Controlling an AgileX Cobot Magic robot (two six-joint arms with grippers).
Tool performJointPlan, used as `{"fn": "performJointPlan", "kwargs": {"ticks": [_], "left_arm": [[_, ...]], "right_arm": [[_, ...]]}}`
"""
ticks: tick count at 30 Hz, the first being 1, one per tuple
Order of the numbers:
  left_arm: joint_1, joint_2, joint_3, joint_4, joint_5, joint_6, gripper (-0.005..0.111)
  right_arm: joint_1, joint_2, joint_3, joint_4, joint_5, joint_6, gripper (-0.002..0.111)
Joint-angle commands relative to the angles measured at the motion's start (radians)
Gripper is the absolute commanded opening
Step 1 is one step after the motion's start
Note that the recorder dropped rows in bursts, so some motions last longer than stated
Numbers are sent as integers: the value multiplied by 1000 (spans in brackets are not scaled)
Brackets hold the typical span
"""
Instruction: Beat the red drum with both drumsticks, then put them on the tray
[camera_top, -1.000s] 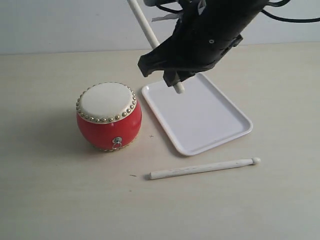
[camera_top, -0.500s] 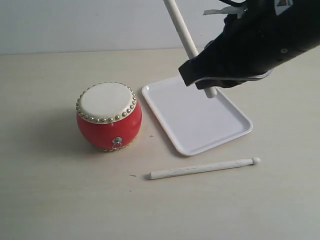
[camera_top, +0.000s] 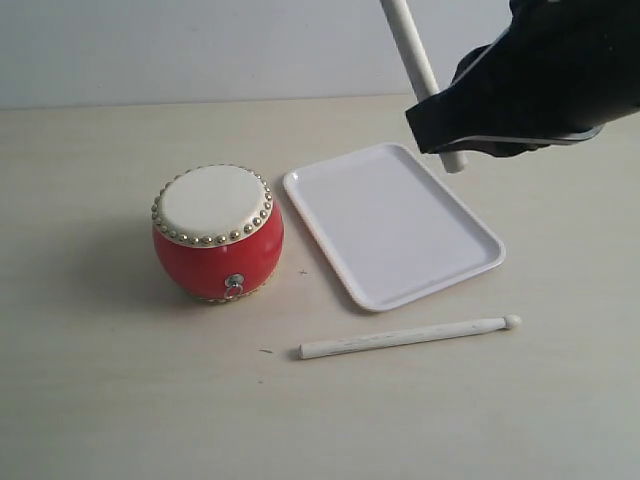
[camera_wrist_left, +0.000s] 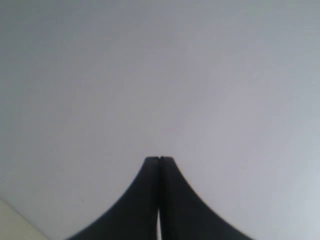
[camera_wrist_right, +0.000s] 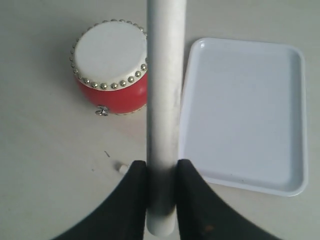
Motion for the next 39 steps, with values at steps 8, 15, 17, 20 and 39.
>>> {"fn": "performJointPlan", "kwargs": {"ticks": [8,15,17,20,39], "left_arm": [[2,262,-245,212,98,47,0],[-82,655,-481,651,115,-131,0],[-130,742,-531,842,117,-178,0],[-189,870,-601,1092,122,-221,0],[-228,1364,-876,1310,724,207,0]], "right_arm": [[-154,-97,6,-23,-1,-35,0],[-165,-165,6,-26,22,-35,0],[-165,-171,6,-26,29,-40,0],[-165,-170,6,-26,31,-40,0],[-165,-170,6,-26,46,-40,0]]}}
